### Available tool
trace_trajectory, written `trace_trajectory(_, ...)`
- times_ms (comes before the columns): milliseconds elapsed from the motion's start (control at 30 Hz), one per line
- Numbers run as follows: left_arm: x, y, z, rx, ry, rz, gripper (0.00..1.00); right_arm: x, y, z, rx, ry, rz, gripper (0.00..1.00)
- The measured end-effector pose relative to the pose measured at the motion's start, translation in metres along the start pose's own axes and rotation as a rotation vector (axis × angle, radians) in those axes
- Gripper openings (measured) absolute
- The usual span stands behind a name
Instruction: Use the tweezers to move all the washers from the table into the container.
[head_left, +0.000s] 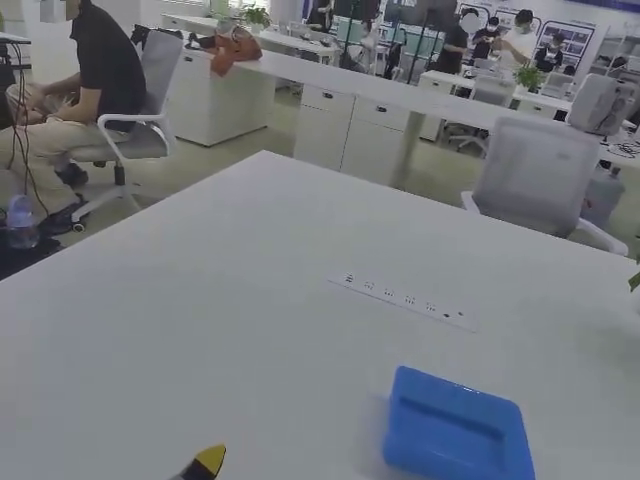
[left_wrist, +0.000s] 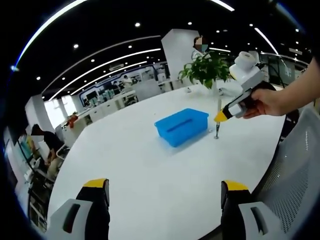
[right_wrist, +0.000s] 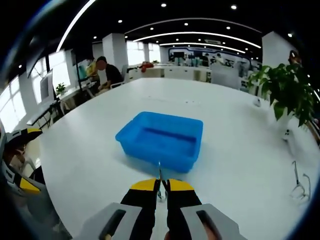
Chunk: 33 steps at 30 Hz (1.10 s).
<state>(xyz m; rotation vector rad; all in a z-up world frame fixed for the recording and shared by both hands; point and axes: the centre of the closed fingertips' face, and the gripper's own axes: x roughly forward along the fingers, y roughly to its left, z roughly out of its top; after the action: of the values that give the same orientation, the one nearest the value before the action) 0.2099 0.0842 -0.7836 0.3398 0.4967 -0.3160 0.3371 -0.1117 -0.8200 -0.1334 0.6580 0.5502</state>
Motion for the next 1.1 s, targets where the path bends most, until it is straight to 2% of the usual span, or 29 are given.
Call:
trace_trajectory(433,0.0003,0.0004,-0.0021,0.011,0.013,0.005,0.95,0.0022,-0.0019,0.0005,-0.018,-0.009,-0.010,0.03)
trace_trajectory(567,0.0002,0.0005,-0.0023,0.013,0.013,0.006,0.95,0.0008,-0.0007,-0.0010,0.022,-0.009,-0.003,0.03)
trace_trajectory(700,0.0000,0.0003,-0.0026,0.017,0.015,0.006,0.94,0.0014,-0.0037,-0.0010,0.017,-0.010,-0.007,0.03)
trace_trajectory(800,0.0000,0.0003,-0.0029,0.017,0.017,0.006,0.94,0.0003,-0.0049,0.0044,0.059,-0.029,0.000,0.03)
trace_trajectory(900,0.0003,0.0003,-0.0031,0.021,0.019,0.008,0.94,0.0026,-0.0049,0.0014,0.023,-0.005,-0.013,0.03)
trace_trajectory(1100,0.0003,0.0007,-0.0032,0.020,0.019,0.009,0.94,0.0007,-0.0044,0.0013,0.018,-0.007,-0.009,0.03)
